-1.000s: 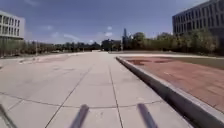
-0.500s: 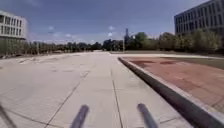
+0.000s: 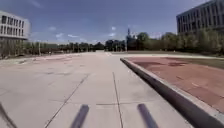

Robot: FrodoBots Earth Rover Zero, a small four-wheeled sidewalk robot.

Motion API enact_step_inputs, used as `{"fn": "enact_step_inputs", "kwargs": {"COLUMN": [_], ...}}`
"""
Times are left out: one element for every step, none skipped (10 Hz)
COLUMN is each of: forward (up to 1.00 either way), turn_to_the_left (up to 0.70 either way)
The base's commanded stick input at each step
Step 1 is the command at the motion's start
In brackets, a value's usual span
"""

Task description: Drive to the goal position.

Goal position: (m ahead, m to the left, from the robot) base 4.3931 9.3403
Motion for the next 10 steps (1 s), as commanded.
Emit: {"fn": "enact_step_inputs", "kwargs": {"forward": [0.7, 0.7, 0.7, 0.7, 0.7, 0.7, 0.7, 0.7, 0.7, 0.7], "turn_to_the_left": [0.0, 0.0, 0.0, 0.0, 0.0, 0.0, 0.0, 0.0, 0.0, 0.0]}}
